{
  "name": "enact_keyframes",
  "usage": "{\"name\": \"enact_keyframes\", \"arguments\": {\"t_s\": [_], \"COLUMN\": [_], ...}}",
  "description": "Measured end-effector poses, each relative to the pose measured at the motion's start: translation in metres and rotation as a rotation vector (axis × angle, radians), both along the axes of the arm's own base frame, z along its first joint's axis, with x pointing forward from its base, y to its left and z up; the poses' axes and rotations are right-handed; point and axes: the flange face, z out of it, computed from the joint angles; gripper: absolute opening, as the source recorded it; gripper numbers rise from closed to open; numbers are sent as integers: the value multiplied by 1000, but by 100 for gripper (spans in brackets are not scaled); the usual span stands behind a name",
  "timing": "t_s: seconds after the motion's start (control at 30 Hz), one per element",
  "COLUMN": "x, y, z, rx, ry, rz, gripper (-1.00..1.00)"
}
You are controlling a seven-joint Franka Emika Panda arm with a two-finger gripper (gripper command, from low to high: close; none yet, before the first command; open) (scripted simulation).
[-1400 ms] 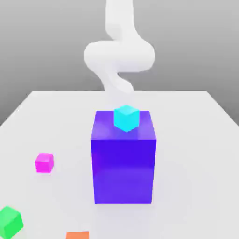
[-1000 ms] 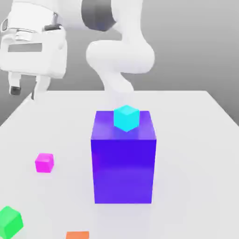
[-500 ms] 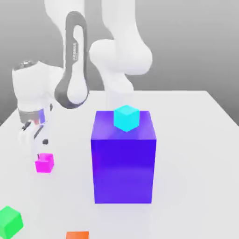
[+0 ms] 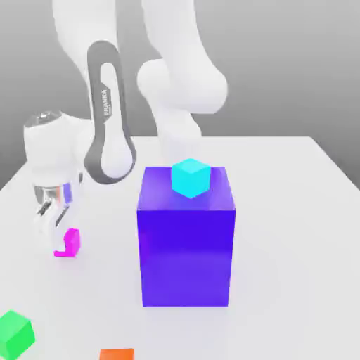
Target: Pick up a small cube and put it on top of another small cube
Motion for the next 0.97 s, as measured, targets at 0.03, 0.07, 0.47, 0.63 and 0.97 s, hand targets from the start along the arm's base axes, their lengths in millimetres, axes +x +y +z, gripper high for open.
{"name": "enact_keyframes", "arguments": {"t_s": [0.03, 0.07, 0.47, 0.63, 0.97], "x": [0, -1, 134, 202, 244], "y": [0, 0, -33, -32, -25], "z": [8, 16, 54, 69, 21], "rx": [0, 1, 9, 6, 1], "ry": [0, -1, -6, -3, 0], "rz": [-1, -3, 419, 624, 753], "gripper": [-100, -100, -100, -100, 100]}}
